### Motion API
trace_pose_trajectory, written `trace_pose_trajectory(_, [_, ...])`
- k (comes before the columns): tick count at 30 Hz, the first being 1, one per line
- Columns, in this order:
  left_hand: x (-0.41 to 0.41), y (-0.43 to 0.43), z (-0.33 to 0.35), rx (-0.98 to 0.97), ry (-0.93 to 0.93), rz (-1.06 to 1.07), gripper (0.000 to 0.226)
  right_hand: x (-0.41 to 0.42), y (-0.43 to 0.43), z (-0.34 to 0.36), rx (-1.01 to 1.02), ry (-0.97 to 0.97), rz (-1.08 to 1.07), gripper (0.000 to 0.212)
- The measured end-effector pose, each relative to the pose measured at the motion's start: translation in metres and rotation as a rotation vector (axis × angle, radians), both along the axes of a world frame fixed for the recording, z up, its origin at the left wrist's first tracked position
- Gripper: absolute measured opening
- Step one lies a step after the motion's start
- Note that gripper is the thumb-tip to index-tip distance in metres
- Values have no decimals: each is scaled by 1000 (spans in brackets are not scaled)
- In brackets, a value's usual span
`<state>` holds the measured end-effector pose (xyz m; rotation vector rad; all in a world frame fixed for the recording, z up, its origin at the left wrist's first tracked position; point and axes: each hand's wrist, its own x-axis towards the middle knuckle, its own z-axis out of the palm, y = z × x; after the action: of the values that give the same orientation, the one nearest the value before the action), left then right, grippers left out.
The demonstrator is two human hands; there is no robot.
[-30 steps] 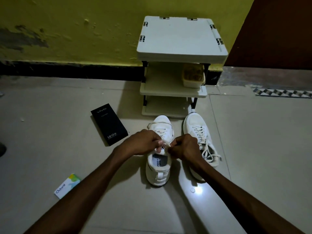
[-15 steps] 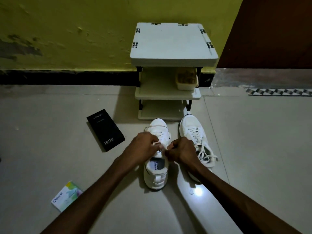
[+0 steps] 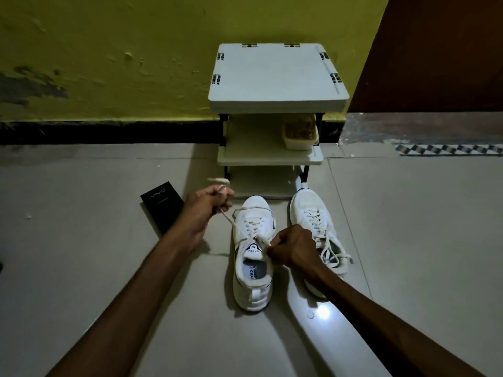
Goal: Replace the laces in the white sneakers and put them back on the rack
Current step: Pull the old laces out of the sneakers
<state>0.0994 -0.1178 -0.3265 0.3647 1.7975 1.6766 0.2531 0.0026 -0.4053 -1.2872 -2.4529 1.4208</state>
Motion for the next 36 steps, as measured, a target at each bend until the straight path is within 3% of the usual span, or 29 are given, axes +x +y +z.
trace_pose_trajectory(3, [5, -3, -20, -341, 278, -238, 16, -1, 1, 0, 1, -13, 5, 15])
trace_pose_trajectory(7, [23, -7, -40, -662, 651, -452, 37, 0, 1, 3, 26, -7, 24, 13])
trace_pose_trajectory(10, [37, -10, -44, -843, 861, -390, 48, 2, 0, 4, 73, 19, 75, 12])
trace_pose_trajectory(15, [55, -14, -39, -980, 1053, -185, 39, 0, 1, 5, 138, 1, 160, 10])
trace_pose_trajectory(17, [58, -13, -46, -970, 1008, -219, 44, -5, -2, 11, 229, -59, 233, 15])
trace_pose_trajectory(20, [62, -10, -54, -985, 987, -322, 45, -13, -9, 14, 430, -142, 299, 40])
trace_pose_trajectory(23, [66, -5, -63, -954, 1006, -319, 33, -16, -16, 18, 544, -187, 349, 33])
trace_pose_trajectory(25, [57, -6, -68, -897, 916, -291, 31, -14, -16, 19, 554, -202, 378, 23])
trace_pose_trajectory(27, [37, -11, -72, -753, 625, -249, 37, -9, -12, 17, 530, -152, 368, 16])
trace_pose_trajectory(29, [23, -19, -75, -493, 149, -169, 34, -4, -5, 12, 425, -67, 287, 24])
trace_pose_trajectory(31, [20, -21, -77, -379, -88, -135, 21, -3, -1, 7, 320, -8, 200, 31])
trace_pose_trajectory(36, [25, -21, -79, -495, 203, -173, 26, -4, 5, 3, 227, -2, 186, 26])
